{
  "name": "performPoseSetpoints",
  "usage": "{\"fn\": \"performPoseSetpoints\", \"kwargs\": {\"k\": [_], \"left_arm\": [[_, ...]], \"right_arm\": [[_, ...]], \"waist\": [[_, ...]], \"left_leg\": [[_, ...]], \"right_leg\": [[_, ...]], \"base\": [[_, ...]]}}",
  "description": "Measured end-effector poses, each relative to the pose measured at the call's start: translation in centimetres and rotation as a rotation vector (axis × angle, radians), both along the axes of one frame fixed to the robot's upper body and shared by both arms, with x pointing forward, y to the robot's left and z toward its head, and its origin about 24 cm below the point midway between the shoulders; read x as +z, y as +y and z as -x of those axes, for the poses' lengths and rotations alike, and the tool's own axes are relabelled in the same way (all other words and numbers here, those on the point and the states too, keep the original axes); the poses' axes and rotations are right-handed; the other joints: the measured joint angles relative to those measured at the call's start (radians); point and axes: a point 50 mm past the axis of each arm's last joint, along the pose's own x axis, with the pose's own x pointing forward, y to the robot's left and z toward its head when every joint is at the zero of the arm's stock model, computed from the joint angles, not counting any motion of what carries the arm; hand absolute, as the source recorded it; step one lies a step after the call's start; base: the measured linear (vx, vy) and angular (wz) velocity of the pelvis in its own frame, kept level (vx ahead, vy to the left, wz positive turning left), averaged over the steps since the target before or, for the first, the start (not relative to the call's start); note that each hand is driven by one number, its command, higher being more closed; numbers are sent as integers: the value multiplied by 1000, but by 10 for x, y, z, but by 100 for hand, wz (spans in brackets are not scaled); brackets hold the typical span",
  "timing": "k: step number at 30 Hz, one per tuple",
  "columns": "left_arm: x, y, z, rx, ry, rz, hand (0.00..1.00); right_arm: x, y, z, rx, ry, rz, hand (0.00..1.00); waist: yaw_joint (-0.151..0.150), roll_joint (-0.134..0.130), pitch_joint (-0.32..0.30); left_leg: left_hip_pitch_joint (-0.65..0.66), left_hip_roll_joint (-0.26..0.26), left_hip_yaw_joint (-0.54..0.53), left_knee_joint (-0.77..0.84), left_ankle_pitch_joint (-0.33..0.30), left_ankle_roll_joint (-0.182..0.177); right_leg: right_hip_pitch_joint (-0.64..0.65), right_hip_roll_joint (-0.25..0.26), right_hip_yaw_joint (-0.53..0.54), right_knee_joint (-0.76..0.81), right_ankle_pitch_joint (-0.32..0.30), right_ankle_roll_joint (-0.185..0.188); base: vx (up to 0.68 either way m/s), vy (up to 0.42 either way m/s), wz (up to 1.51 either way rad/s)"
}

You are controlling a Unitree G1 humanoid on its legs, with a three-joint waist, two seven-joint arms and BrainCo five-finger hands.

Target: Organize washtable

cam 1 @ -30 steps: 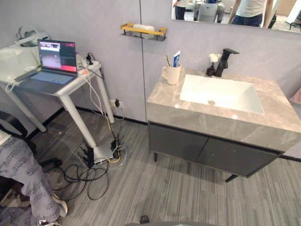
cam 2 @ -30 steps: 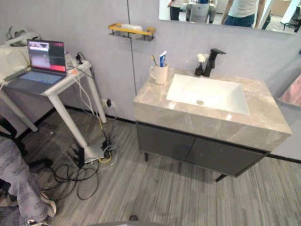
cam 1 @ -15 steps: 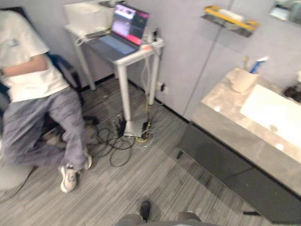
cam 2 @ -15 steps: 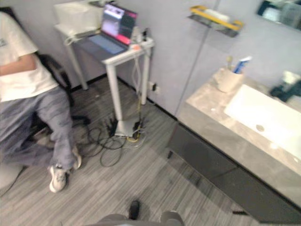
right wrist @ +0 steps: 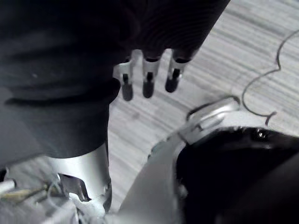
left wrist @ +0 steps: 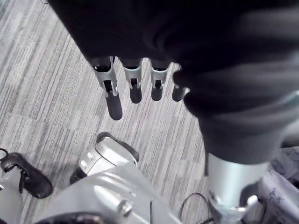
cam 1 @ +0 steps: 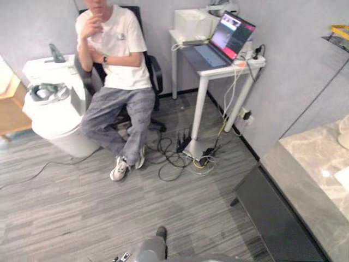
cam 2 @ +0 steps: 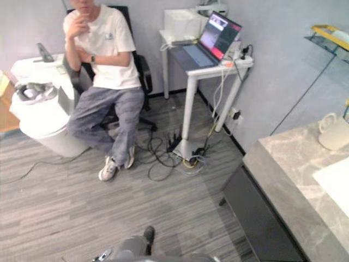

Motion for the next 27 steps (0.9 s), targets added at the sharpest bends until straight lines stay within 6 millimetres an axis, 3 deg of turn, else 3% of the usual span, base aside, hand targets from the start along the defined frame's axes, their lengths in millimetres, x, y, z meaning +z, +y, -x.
{"fn": "performPoseSetpoints", "kwargs": {"k": [1,2,4,5,6,7,8,9,11,12,13,18,21,23,24,25,26,27], "left_arm": [[-1,0,2,3,9,0,0],[-1,-4,-3,-5,0,10,0],[1,1,-8,-49,-10,-13,0],[1,4,-12,-65,-7,-20,0],[0,5,-9,-79,15,-22,0],[-1,4,-5,-83,34,-17,0],[-3,-3,2,-89,59,2,0],[-3,-2,5,-101,73,0,0],[-4,-5,4,-174,87,-4,0],[-4,-5,4,-194,90,-6,0],[-3,-4,2,-216,88,-6,0],[-3,-3,2,-245,89,-3,0],[-3,-2,2,-248,88,-6,0],[-3,-5,0,-269,85,-3,0],[-3,-5,-1,-272,82,-5,0],[-2,1,-1,-262,81,-18,0],[1,11,-5,-250,71,-45,0],[-1,4,-1,-241,75,-26,0]], "right_arm": [[0,-1,0,-5,-6,5,0],[2,-6,-1,-17,-14,16,0],[1,-4,0,-49,-8,8,0],[-1,2,0,-75,-1,-10,0],[-1,6,0,-97,1,-20,0],[-1,5,0,-107,-8,-16,0],[1,-4,-3,-123,-21,5,0],[1,-5,-6,-124,-21,9,0],[1,-5,-7,-116,-19,5,0],[1,-5,-8,-114,-20,6,0],[1,-5,-9,-111,-21,7,0],[1,-5,-12,-83,-10,-1,0],[1,-5,-13,-76,-9,-7,0],[2,-9,-14,-71,-25,1,0],[3,-11,-16,-70,-37,10,0],[1,-1,-15,-70,-31,-16,0],[1,10,-17,-80,-52,-39,0],[4,-5,-12,-90,-66,-8,0]], "waist": [[-5,10,-2],[-5,41,-6],[-11,28,-5],[-26,19,-5],[-19,-7,-21],[-23,2,-20],[-38,33,-15],[-39,36,-14],[-52,45,-31],[-53,54,-30],[-51,46,-33],[-28,37,-34],[-30,33,-27],[-34,55,-16],[-50,38,-21],[-51,-4,-21],[-44,-24,-11],[-33,23,6]], "left_leg": [[10,31,44,22,-26,-3],[5,56,105,16,-50,-14],[18,-66,52,-141,-46,-18],[42,-154,3,-290,-9,-11],[74,-143,125,-270,-86,-3],[90,-105,180,-221,-117,3],[111,-69,197,-241,-107,-17],[114,-109,161,-280,-79,-8],[165,-227,93,-519,44,29],[168,-246,71,-553,67,34],[176,-271,46,-604,97,34],[209,-308,-23,-735,179,25],[195,-319,-59,-735,181,22],[180,-316,-100,-735,179,23],[166,-320,-115,-732,130,-37],[158,-335,-95,-677,122,-15],[58,-255,-99,-269,11,145],[28,-191,-172,-199,-120,39]], "right_leg": [[4,-1,-23,8,0,0],[1,1,-54,45,-7,12],[-21,11,3,6,-40,18],[14,3,-19,-69,-7,36],[30,-37,-79,-104,42,58],[40,-39,-96,-103,47,62],[58,-23,-139,-81,48,71],[59,-41,-143,-75,47,78],[39,-57,-139,-101,79,51],[35,-55,-140,-108,83,54],[20,-56,-139,-112,100,64],[18,-59,-145,-79,112,88],[4,-79,-163,-5,86,104],[-40,-75,-63,83,97,86],[-62,-62,22,85,124,49],[-90,-101,79,89,124,45],[-126,-116,161,190,65,54],[-144,-57,212,234,35,61]], "base": [[-42,130,133],[-40,213,149],[-74,224,179],[-39,181,174],[-4,161,153],[65,126,108],[27,114,87],[42,174,108],[2,147,112],[-30,44,109],[-55,3,84],[-102,-31,36],[-163,-66,42],[-84,5,76],[-57,68,77],[-8,40,73],[22,-14,40],[17,-9,42]]}}
